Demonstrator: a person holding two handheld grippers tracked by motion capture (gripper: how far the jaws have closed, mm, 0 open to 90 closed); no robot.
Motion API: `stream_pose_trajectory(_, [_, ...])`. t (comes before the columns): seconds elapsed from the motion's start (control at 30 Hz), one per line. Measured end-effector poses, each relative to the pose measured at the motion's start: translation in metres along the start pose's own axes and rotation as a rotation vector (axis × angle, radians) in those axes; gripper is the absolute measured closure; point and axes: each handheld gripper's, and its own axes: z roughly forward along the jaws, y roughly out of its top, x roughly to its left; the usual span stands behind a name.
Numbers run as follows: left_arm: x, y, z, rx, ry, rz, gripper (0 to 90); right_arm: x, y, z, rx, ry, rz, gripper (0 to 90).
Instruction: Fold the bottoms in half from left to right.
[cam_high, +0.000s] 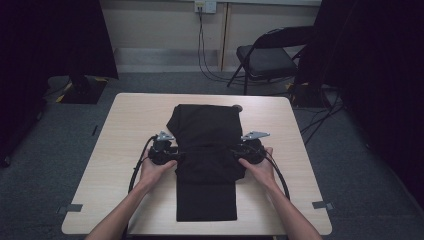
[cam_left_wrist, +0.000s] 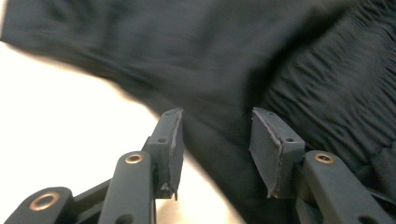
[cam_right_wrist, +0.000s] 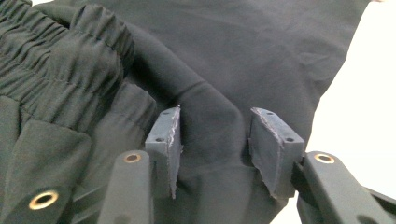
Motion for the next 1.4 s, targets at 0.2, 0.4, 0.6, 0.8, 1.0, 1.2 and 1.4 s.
stream_pose_trajectory(0.2, [-0.012, 0.003, -0.009, -0.037, -0.064, 0.055, 50.5, 0.009, 0.001, -0.014, -0.04, 0.083, -0.037, 44.5])
stream_pose_trajectory(0.4, [-0.039, 0.002, -0.035, -0.054, -0.147, 0.147, 42.9, 0.024, -0.007, -0.041, -0.075, 0.152, -0.083, 41.8])
stream_pose_trajectory(0.6, [-0.036, -0.004, -0.047, -0.086, -0.138, 0.138, 39.6, 0.037, -0.028, -0.058, -0.063, 0.225, -0.072, 39.9])
stream_pose_trajectory(0.8, [-0.042, -0.012, -0.039, -0.026, -0.122, 0.181, 38.8, 0.053, -0.039, -0.073, -0.051, 0.269, -0.12, 38.2])
stream_pose_trajectory(1.0, [-0.074, -0.024, -0.043, 0.025, -0.179, 0.292, 38.3, 0.059, -0.028, -0.075, -0.108, 0.271, -0.087, 39.7])
stream_pose_trajectory(1.2, [-0.078, -0.037, -0.058, 0.021, -0.261, 0.313, 38.6, 0.086, -0.021, -0.053, -0.043, 0.299, -0.152, 39.3])
stream_pose_trajectory(1.4, [-0.059, -0.035, -0.047, 0.021, -0.167, 0.225, 37.5, 0.111, -0.045, -0.053, 0.049, 0.335, -0.255, 38.7])
